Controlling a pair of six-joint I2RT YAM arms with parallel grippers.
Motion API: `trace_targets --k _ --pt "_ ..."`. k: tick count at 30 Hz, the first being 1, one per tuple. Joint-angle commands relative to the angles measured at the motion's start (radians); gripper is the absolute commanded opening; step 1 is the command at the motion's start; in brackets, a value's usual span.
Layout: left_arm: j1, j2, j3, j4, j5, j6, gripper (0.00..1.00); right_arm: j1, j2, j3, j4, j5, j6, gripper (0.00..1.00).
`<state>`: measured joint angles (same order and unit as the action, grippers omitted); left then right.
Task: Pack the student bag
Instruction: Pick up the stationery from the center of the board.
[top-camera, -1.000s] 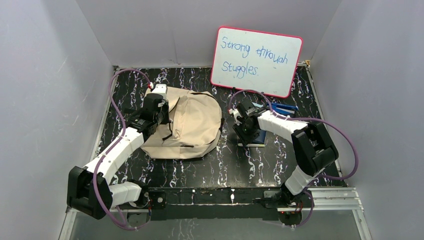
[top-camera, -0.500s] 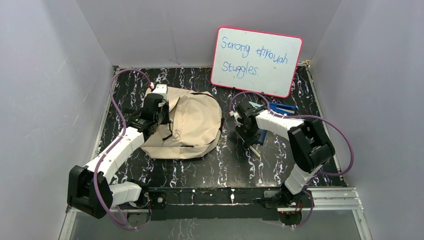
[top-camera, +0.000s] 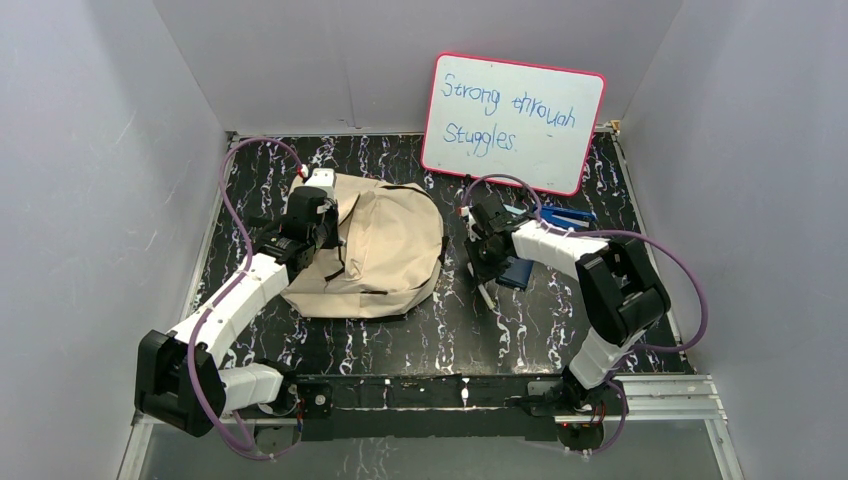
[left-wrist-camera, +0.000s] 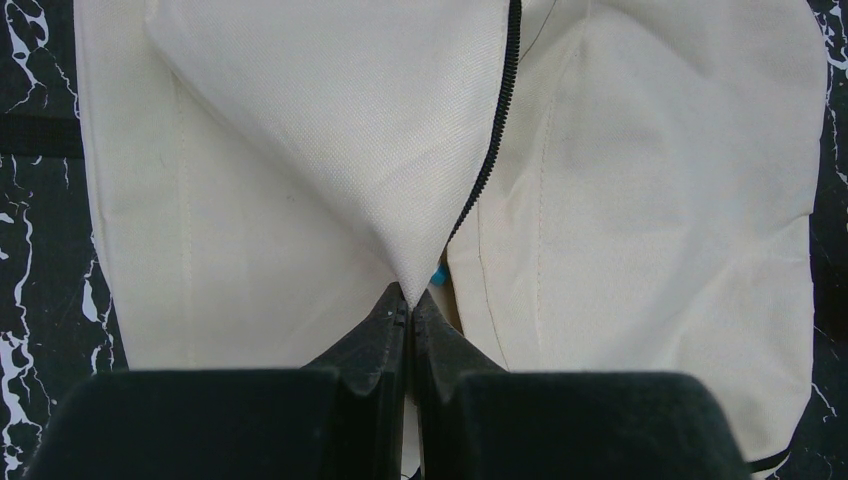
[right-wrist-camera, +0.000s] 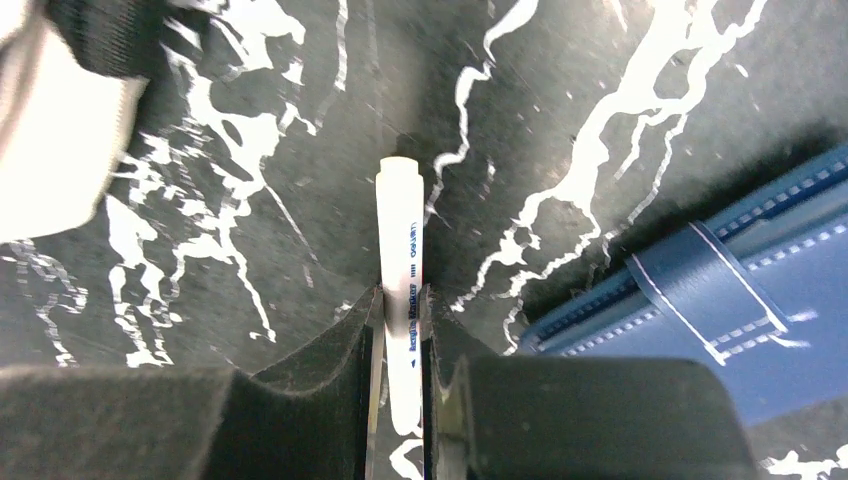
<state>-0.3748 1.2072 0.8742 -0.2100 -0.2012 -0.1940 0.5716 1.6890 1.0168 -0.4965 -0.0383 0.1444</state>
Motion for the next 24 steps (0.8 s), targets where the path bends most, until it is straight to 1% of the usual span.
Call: trace_targets --k 1,5,10,14,16,18,24 --pt "0.004 -0.006 0.034 -0.004 0.0 0.005 0.0 0.004 -0.081 -0.039 0.15 -0.118 0.085 0.09" --pt "0.004 -0.007 0.033 -0.005 -0.001 0.005 0.0 0.005 -0.158 -0.086 0.302 -0.233 0.182 0.07" --pt "0.003 -0.013 0.032 -0.004 -0.003 0.003 0.0 0.008 -0.235 -0.103 0.439 -0.277 0.293 0.0" --pt "0.004 -0.014 0.035 -0.005 0.003 0.004 0.0 0.013 -0.248 -0.102 0.59 -0.369 0.429 0.0" --pt "0.004 -0.013 0.035 -0.004 0.005 0.004 0.0 0.019 -0.214 -0.1 0.691 -0.437 0.501 0.0" --pt "0.004 -0.015 0.034 -0.006 0.005 0.004 0.0 0.029 -0.152 -0.056 0.742 -0.5 0.535 0.0" --pt "0.004 -0.02 0.031 -0.002 0.004 -0.001 0.0 0.078 0.052 0.146 0.753 -0.567 0.553 0.0"
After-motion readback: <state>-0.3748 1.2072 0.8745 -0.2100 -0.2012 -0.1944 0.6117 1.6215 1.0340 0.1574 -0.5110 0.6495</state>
